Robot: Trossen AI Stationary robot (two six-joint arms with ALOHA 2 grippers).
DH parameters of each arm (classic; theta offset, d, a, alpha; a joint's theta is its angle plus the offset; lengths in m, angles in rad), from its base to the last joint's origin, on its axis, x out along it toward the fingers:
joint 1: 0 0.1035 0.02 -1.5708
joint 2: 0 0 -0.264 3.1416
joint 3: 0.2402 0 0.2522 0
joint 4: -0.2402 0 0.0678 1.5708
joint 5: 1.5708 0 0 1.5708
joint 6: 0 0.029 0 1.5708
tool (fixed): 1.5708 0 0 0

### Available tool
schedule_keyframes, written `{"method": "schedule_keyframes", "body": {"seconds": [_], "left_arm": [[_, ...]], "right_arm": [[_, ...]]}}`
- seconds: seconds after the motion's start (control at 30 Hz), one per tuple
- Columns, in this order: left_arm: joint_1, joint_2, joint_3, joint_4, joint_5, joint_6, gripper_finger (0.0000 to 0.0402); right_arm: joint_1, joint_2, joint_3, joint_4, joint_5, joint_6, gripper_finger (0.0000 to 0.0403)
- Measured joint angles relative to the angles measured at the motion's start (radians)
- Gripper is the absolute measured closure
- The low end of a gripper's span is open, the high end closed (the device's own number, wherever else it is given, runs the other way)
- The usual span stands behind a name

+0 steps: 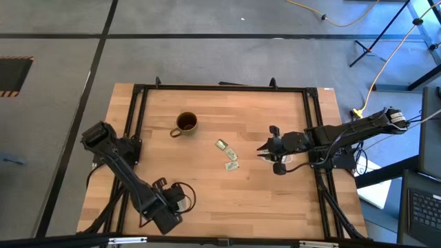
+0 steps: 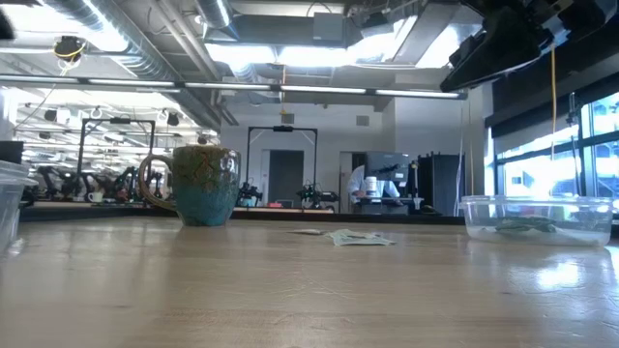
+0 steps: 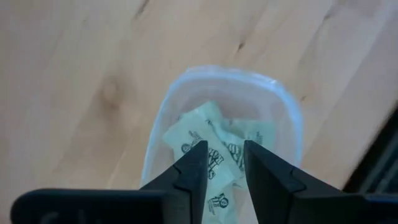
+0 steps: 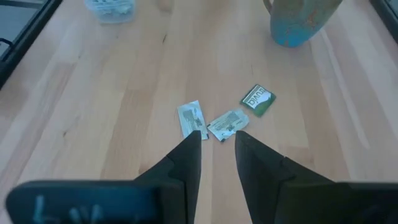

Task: Pick and place Stevia / Truvia into bins
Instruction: Put the stevia packet into the bottom transparent container

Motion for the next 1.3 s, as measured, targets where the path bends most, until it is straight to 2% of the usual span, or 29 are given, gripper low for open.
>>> {"method": "schedule_keyframes", "body": {"seconds": [0.07,0.2,0.37,0.43,0.57,0.63,0.83,1.03,1.2,1.3], "left_arm": [[-0.003,-0.026,0.000,0.000,-0.068,0.034,0.0306],[-0.017,-0.067,0.001,0.001,-0.315,0.140,0.0308],[-0.020,-0.128,-0.025,-0.007,-0.503,0.244,0.0308],[-0.014,-0.169,-0.055,-0.004,-0.533,0.246,0.0310],[0.015,-0.257,-0.143,0.069,-0.533,0.262,0.0315],[0.039,-0.300,-0.198,0.177,-0.503,0.324,0.0319],[0.098,-0.412,-0.442,0.682,-0.408,0.613,0.0328],[0.169,-0.442,-0.660,1.143,-0.300,0.813,0.0327],[0.229,-0.442,-0.751,1.343,-0.268,0.912,0.0330],[0.255,-0.442,-0.760,1.370,-0.285,0.975,0.0331]], "right_arm": [[0.000,0.000,0.000,0.001,0.000,0.000,0.0301],[0.000,0.040,0.000,0.076,0.000,-0.010,0.0301],[0.000,0.144,0.000,0.203,-0.021,-0.115,0.0301],[0.000,0.185,0.000,0.247,-0.046,-0.139,0.0301],[0.000,0.238,0.000,0.284,-0.055,-0.143,0.0301],[0.000,0.253,0.000,0.286,-0.055,-0.135,0.0301],[0.001,0.312,0.000,0.339,-0.078,-0.130,0.0301],[0.001,0.404,0.000,0.396,-0.082,-0.133,0.0301],[0.001,0.494,0.036,0.401,-0.081,-0.134,0.0301],[0.000,0.547,0.069,0.402,-0.081,-0.137,0.0301]]}}
